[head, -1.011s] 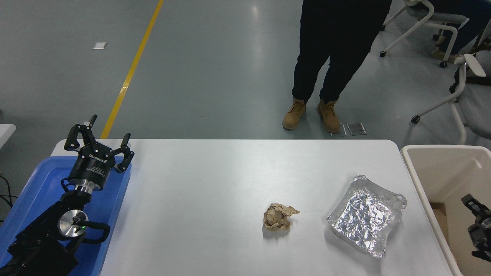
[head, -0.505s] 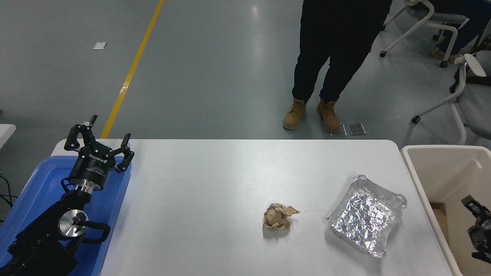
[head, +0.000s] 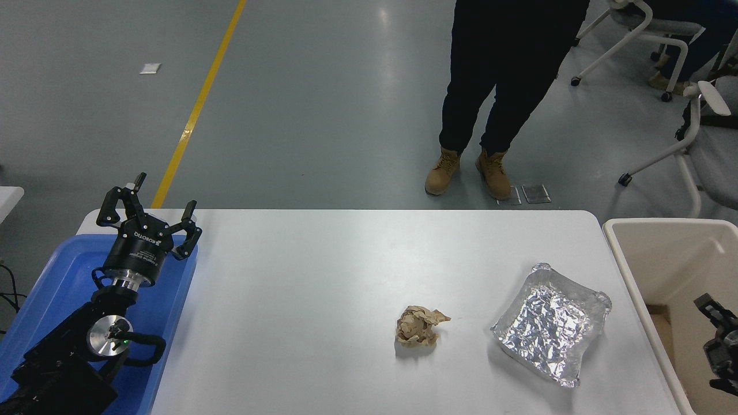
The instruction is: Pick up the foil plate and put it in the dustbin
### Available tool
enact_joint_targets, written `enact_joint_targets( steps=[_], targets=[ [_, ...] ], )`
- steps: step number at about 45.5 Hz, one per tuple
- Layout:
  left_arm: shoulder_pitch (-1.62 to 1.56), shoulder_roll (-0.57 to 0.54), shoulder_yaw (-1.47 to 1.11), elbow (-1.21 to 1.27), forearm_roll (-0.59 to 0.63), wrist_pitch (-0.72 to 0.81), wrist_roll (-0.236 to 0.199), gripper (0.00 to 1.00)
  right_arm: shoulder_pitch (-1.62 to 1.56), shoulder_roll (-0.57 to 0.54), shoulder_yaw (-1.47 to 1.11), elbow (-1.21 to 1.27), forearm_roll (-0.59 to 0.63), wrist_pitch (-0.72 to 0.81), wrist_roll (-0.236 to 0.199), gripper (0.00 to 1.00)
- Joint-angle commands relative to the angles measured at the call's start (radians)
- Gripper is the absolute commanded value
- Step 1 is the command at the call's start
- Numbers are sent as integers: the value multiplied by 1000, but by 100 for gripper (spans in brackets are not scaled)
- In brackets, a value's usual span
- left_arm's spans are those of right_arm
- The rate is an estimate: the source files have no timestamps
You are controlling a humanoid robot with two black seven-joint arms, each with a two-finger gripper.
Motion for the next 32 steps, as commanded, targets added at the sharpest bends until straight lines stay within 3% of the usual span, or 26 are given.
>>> enact_joint_targets(
  steps=[1,12,21,32],
  targets=[
    [0,1,0,0,0,0,0,98,8,0,-1,0,0,2,0,100],
    [0,1,0,0,-1,0,0,98,91,-29,-7,44,2,11,2,100],
    [0,0,0,0,-1,0,0,98,241,-135,-35,236,0,9,0,100],
    [0,0,1,0,-1,0,0,98,529,-210,-260,447,-3,17,2,100]
  ],
)
